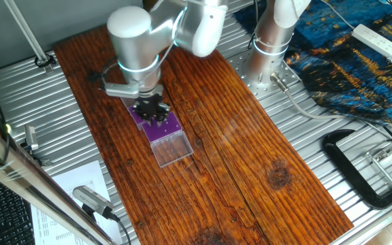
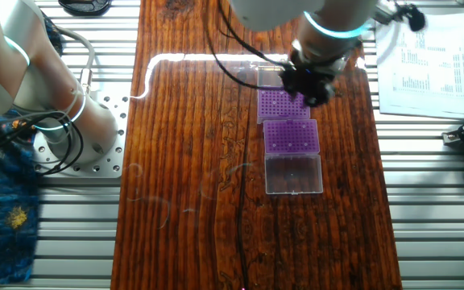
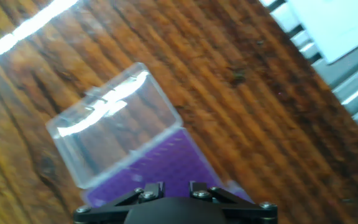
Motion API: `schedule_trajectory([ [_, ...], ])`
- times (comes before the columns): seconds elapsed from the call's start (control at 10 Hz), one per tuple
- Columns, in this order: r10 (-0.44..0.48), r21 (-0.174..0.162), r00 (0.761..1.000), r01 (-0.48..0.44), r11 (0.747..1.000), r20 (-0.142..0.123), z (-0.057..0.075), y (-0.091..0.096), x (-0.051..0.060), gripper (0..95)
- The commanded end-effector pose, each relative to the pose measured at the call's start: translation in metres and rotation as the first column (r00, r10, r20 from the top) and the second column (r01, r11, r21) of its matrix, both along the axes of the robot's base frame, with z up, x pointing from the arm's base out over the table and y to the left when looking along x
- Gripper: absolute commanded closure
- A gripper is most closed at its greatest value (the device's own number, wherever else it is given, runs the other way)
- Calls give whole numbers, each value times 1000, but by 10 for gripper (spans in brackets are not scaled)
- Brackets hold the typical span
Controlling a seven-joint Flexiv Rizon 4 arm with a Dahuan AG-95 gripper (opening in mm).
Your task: Transfer all small pipette tips from one holder to another
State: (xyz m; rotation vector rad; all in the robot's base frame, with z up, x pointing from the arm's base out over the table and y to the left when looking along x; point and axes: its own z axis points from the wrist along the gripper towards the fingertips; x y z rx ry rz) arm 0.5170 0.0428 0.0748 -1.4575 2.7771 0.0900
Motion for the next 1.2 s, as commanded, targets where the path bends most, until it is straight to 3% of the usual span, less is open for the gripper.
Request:
schedule_trajectory([
  [0.1, 43, -8, 999, -43, 999, -3, -2, -16, 16, 760],
  [0.4, 87, -46, 996, -88, 995, -16, -5, -26, 20, 760],
  [1.2, 127, -41, 992, -127, 991, -12, -13, -41, 4, 760],
])
